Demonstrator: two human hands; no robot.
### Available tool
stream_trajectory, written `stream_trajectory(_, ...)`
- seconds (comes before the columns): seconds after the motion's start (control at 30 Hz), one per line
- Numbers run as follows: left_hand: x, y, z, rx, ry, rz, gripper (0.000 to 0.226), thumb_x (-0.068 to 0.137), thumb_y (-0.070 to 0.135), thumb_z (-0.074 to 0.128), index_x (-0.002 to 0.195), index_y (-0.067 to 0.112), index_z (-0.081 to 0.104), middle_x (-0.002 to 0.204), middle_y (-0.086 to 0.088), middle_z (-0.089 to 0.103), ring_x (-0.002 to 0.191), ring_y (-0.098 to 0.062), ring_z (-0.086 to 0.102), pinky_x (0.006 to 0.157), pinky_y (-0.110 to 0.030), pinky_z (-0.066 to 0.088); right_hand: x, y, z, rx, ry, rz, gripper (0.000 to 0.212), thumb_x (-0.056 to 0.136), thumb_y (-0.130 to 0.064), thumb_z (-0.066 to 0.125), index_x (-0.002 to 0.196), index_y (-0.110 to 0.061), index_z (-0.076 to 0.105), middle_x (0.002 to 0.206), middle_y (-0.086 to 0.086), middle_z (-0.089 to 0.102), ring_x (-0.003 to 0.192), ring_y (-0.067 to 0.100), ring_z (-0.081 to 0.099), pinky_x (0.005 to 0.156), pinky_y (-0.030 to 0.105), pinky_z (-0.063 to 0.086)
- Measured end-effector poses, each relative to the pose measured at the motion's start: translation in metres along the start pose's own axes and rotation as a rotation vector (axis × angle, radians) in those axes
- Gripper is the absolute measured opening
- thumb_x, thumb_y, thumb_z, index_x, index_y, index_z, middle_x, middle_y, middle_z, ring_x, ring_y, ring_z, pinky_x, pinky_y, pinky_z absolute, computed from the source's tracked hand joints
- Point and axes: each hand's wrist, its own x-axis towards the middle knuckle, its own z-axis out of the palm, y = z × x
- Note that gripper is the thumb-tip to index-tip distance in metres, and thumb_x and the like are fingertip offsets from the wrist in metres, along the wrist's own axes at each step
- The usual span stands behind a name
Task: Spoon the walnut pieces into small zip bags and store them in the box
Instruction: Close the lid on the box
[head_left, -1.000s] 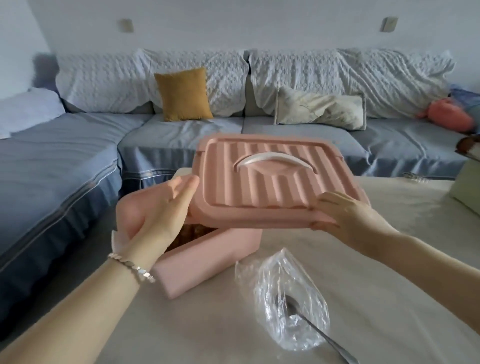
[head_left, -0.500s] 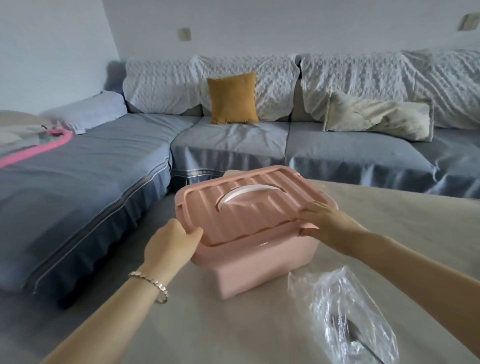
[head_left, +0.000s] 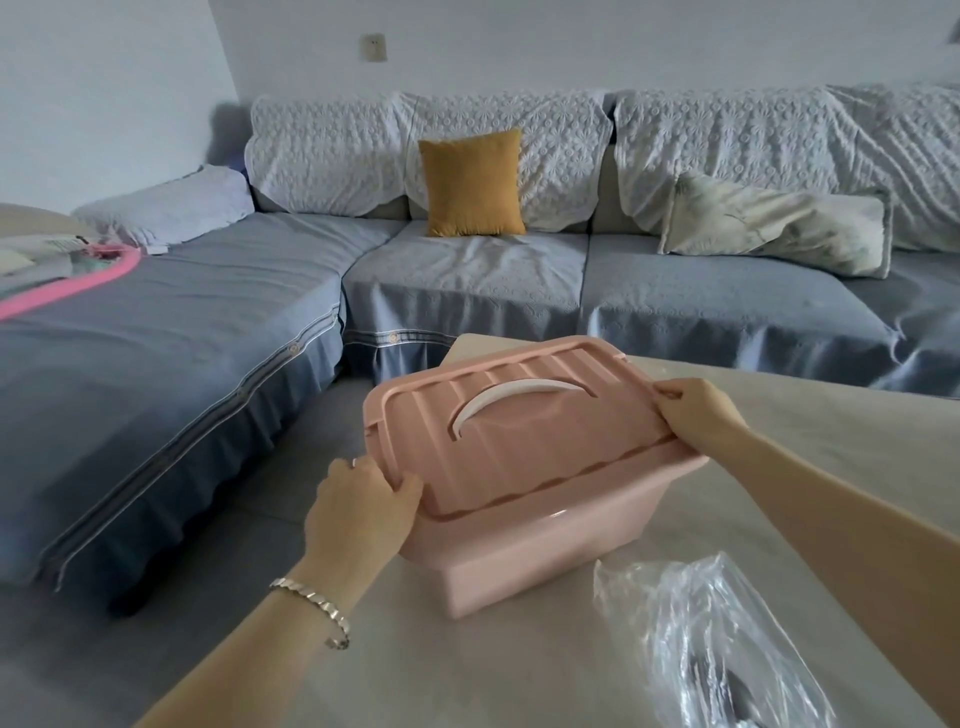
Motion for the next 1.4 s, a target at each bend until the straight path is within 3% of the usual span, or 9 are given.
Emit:
stream_trajectory(0.2, -0.003, -0.008, 0.004, -0.450, -0.135, -0.111, 0.030, 0.083, 0.036, 0.051, 0.111, 0.023, 0.050, 0.102, 0.001, 0.059, 0.089, -0.016, 0.056, 0.066, -0.031, 0.042, -0.008, 0.008, 0.009, 0.225, 0.074, 0.126, 0.034, 0.092, -0.024, 0.048, 0.125, -0.021, 0.057, 0.128, 0.009, 0.058, 0.117, 0.031, 0.051, 0.094, 0.031, 0.038)
stream_trajectory(0.4, -0.013, 0.001, 0.003, -0.412, 0.150, -0.062, 0.063, 0.079, 0.025, 0.068, 0.131, 0.004, 0.040, 0.122, -0.016, 0.051, 0.116, -0.034, 0.049, 0.095, -0.044, 0.043, -0.012, 0.006, 0.009, 0.410, 0.089, 0.368, 0.066, 0.086, -0.032, 0.059, 0.138, -0.002, 0.033, 0.138, 0.018, 0.044, 0.124, 0.033, 0.044, 0.098, 0.033, 0.036)
stream_trajectory(0.53, -0.013, 0.003, 0.006, -0.435, 0.201, -0.068, 0.053, 0.078, 0.021, 0.068, 0.123, 0.001, 0.046, 0.118, -0.013, 0.056, 0.112, -0.034, 0.051, 0.092, -0.043, 0.044, -0.012, 0.006, 0.009, 0.462, 0.094, 0.318, 0.018, 0.082, -0.028, 0.061, 0.084, -0.012, 0.053, 0.084, 0.009, 0.052, 0.088, 0.024, 0.047, 0.061, 0.029, 0.037)
stream_trajectory(0.63, -0.010, -0.001, 0.008, -0.407, 0.220, -0.020, 0.028, 0.074, 0.025, 0.066, 0.095, 0.009, 0.056, 0.093, -0.006, 0.062, 0.091, -0.032, 0.057, 0.080, -0.046, 0.049, -0.018, 0.003, 0.008, 0.442, 0.205, 0.231, 0.034, 0.083, -0.014, 0.061, 0.108, 0.008, 0.058, 0.108, 0.023, 0.062, 0.106, 0.037, 0.055, 0.087, 0.040, 0.043)
stream_trajectory(0.73, -0.010, -0.002, 0.009, -0.381, 0.227, 0.022, 0.020, 0.074, 0.026, 0.066, 0.086, 0.012, 0.056, 0.083, -0.003, 0.062, 0.082, -0.028, 0.057, 0.074, -0.044, 0.050, -0.021, -0.001, 0.005, 0.410, 0.226, 0.169, 0.036, 0.084, -0.011, 0.060, 0.115, 0.006, 0.058, 0.120, 0.024, 0.060, 0.113, 0.038, 0.052, 0.095, 0.037, 0.040)
stream_trajectory(0.9, -0.012, -0.001, 0.010, -0.374, 0.267, 0.057, 0.019, 0.079, 0.023, 0.066, 0.091, 0.011, 0.059, 0.084, -0.003, 0.064, 0.081, -0.026, 0.059, 0.074, -0.040, 0.050, -0.022, -0.003, 0.004, 0.299, 0.253, 0.086, 0.033, 0.084, -0.009, 0.060, 0.117, -0.005, 0.062, 0.118, 0.015, 0.064, 0.113, 0.029, 0.055, 0.093, 0.025, 0.036)
stream_trajectory(1.13, -0.012, 0.001, 0.010, -0.345, 0.288, 0.059, 0.015, 0.080, 0.021, 0.065, 0.081, 0.009, 0.057, 0.075, -0.001, 0.062, 0.077, -0.028, 0.057, 0.067, -0.035, 0.045, -0.041, -0.008, 0.008, 0.237, 0.284, 0.126, 0.029, 0.090, -0.010, 0.044, 0.112, 0.004, 0.057, 0.117, 0.025, 0.057, 0.110, 0.038, 0.049, 0.091, 0.037, 0.038)
stream_trajectory(1.27, -0.012, 0.003, 0.011, -0.255, 0.314, 0.129, 0.014, 0.081, 0.018, 0.062, 0.080, 0.005, 0.056, 0.066, -0.005, 0.061, 0.075, -0.034, 0.056, 0.064, -0.039, 0.048, -0.079, -0.013, 0.019, 0.285, 0.090, 0.310, 0.056, 0.086, -0.031, 0.056, 0.125, 0.002, 0.035, 0.130, 0.023, 0.042, 0.122, 0.038, 0.039, 0.096, 0.040, 0.035)
stream_trajectory(1.4, -0.011, 0.001, 0.008, -0.156, 0.297, 0.177, 0.018, 0.080, 0.016, 0.063, 0.068, 0.005, 0.055, 0.067, -0.008, 0.058, 0.070, -0.034, 0.055, 0.059, -0.034, 0.041, -0.109, -0.016, 0.020, 0.406, -0.071, 0.251, 0.042, 0.083, -0.027, 0.063, 0.112, 0.001, 0.053, 0.105, 0.012, 0.061, 0.100, 0.029, 0.057, 0.077, 0.029, 0.040)
